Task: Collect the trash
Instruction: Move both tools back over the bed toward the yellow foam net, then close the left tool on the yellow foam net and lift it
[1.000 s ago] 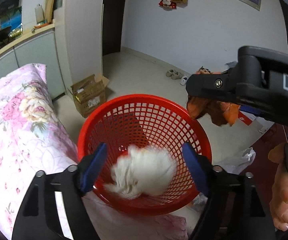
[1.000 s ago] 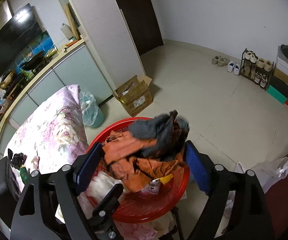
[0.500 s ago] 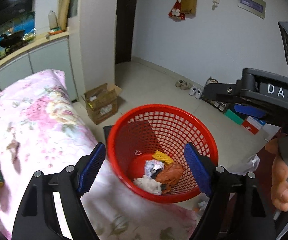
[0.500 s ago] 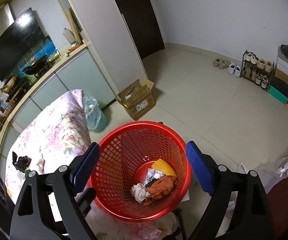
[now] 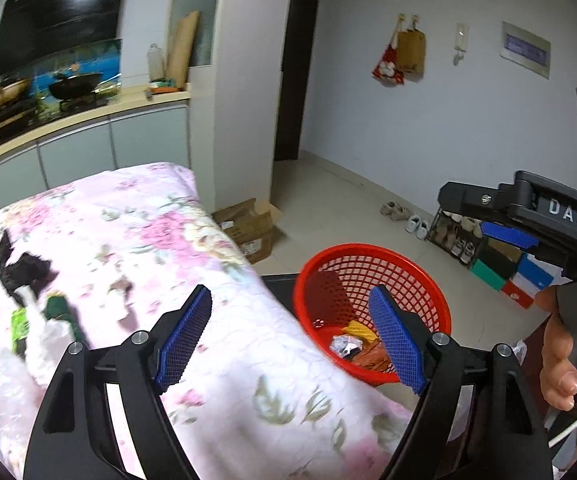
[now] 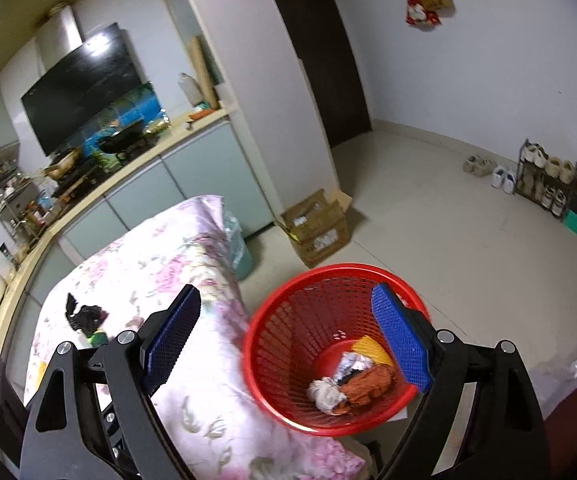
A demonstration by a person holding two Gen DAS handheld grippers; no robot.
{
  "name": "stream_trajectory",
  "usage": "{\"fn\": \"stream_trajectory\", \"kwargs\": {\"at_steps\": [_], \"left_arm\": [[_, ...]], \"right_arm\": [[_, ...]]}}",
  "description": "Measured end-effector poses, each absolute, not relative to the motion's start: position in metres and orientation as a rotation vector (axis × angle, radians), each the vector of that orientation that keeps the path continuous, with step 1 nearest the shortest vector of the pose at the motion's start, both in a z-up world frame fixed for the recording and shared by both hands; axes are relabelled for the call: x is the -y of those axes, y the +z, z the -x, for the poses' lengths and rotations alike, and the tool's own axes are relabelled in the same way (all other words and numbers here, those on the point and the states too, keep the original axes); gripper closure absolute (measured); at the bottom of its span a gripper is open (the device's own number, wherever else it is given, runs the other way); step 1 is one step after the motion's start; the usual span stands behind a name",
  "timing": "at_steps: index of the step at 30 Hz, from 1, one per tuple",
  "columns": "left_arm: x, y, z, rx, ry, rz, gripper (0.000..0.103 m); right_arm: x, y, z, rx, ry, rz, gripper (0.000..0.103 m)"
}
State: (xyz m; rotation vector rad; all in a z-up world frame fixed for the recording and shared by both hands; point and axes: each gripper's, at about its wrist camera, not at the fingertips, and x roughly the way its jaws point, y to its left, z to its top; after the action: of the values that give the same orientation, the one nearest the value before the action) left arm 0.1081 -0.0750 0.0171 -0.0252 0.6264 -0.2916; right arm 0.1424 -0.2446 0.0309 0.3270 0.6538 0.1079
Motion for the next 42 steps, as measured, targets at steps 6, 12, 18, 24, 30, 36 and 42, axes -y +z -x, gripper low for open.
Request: {"fn": "stream_trajectory", "kwargs": {"at_steps": [6,12,18,24,30,36,42], "left_arm": [[0.032,0.028,-0.088,-0.601,-0.213,0.055,0.025],[-0.029,0.043,-0.068,-0.574,-0.105,0.115,0.025],[-0.105,0.058,-0.044,-0.540,0.042,0.166,0.025],[-0.177,0.057,-0.025,-0.508,0.186,0.253,0.025],[-0.216,0.032,-0.028,-0.559,0.224,0.323,0.025],[-0.217,0.002,-0.049,-0.632,0.166,0.351,0.025],[-0.208,-0.016,-0.057,-0.669,0.128,0.337,0.027]], "right_arm": [[0.220,0.037,-0.133,-0.635,0.181,-0.284,0.018],[0.200,0.034,-0.129,-0.648,0.214,-0.241,0.018],[0.183,0.029,-0.126,-0.662,0.238,-0.202,0.018],[0.175,0.024,-0.125,-0.677,0.254,-0.186,0.018],[0.166,0.018,-0.123,-0.695,0.271,-0.171,0.018],[0.149,0.009,-0.123,-0.720,0.298,-0.134,0.018],[0.141,-0.001,-0.125,-0.752,0.304,-0.123,0.018]]}}
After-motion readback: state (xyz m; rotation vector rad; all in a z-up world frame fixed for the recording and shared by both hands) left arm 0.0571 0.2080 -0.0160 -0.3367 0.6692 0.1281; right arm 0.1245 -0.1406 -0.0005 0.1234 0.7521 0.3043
